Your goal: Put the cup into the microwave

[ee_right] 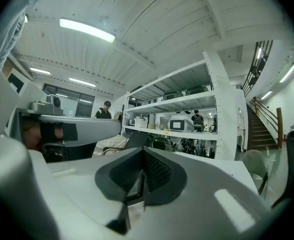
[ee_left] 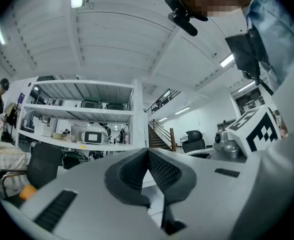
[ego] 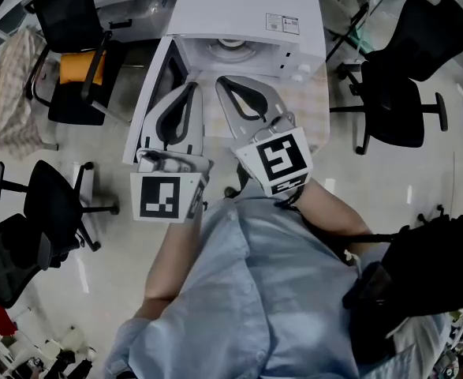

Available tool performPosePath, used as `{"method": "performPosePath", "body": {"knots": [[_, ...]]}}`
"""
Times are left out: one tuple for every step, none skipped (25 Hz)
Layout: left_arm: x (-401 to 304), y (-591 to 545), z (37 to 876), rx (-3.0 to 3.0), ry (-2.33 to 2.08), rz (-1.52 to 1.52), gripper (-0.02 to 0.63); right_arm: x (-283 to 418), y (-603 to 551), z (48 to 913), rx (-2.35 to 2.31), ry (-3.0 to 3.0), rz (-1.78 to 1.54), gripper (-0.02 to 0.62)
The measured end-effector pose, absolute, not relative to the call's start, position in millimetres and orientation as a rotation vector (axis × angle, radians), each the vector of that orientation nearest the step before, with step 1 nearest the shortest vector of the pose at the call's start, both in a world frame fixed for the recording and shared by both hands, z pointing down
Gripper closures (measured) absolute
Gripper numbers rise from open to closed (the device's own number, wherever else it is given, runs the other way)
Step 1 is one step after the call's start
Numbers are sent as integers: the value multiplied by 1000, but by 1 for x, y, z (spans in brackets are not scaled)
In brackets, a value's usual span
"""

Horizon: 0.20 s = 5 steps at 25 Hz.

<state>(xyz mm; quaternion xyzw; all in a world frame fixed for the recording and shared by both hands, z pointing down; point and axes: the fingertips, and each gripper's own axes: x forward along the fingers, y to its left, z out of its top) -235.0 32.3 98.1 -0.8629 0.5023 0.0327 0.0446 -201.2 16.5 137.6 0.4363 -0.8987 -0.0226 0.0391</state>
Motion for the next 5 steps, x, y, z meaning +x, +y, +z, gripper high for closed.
{"method": "performPosePath", "body": {"knots": [[-235, 33, 98, -2634, 1533, 102, 601, -202, 17, 138, 1336, -2756, -72, 595], [-235, 34, 98, -2632, 1532, 104, 601, -202, 17, 137, 1334, -2757, -75, 595], [-235, 35, 97, -2630, 1533, 104, 601, -202, 17, 137, 1331, -2759, -79, 595], [-235, 35, 98, -2628, 1534, 105, 601, -203, 17, 137, 1328, -2762, -82, 595], [-235, 35, 98, -2625, 1536, 105, 601, -204, 17, 136, 1324, -2765, -86, 595]]}}
